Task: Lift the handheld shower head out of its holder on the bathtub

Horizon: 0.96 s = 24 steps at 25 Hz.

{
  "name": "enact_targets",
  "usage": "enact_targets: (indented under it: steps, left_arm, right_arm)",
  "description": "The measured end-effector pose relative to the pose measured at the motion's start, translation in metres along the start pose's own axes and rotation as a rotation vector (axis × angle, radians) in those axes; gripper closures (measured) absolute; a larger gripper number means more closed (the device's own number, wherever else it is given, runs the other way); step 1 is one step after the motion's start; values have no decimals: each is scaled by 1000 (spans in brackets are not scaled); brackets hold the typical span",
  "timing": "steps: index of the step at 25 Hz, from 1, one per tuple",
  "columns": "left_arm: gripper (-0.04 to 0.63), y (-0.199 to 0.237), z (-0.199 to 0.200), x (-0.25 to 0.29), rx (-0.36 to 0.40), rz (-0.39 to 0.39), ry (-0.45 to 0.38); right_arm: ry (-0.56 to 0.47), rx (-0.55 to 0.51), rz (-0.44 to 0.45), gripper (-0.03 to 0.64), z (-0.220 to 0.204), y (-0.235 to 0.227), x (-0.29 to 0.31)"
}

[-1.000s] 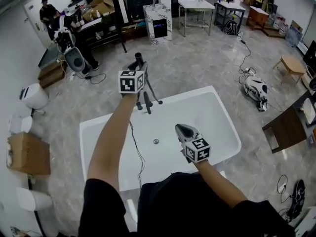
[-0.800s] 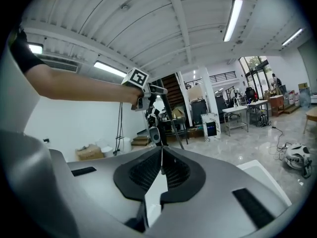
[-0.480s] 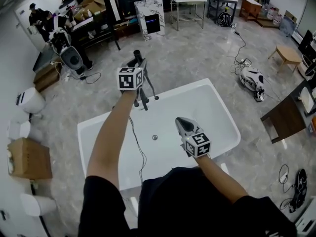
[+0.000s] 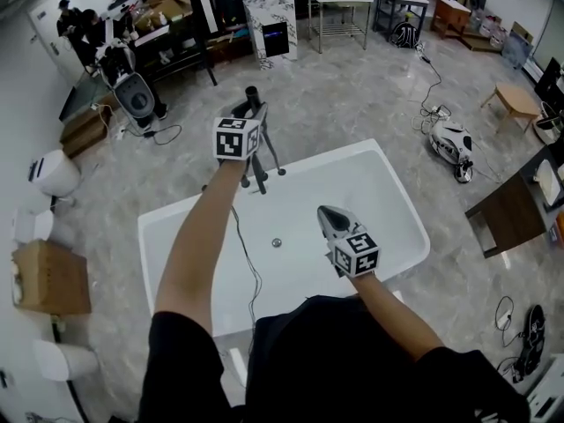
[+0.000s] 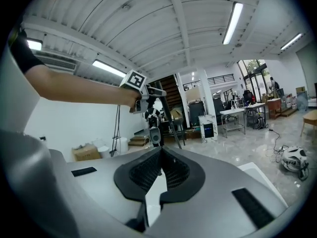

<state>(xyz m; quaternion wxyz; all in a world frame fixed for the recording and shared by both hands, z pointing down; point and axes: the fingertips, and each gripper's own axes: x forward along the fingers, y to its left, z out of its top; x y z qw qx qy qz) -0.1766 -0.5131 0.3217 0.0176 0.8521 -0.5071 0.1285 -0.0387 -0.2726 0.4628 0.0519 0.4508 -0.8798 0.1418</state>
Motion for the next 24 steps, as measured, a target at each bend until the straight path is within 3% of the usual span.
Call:
enact_targets:
  steps: [8,24]
  left_arm:
    - [465,21,-6,-5,-116,26,-40]
    - [465,28,-28,16,-139,17,-11]
  right_arm:
    - [35,-30,12,618,-7,7,11]
    - [66,-23,-11,618,-13,-6,20]
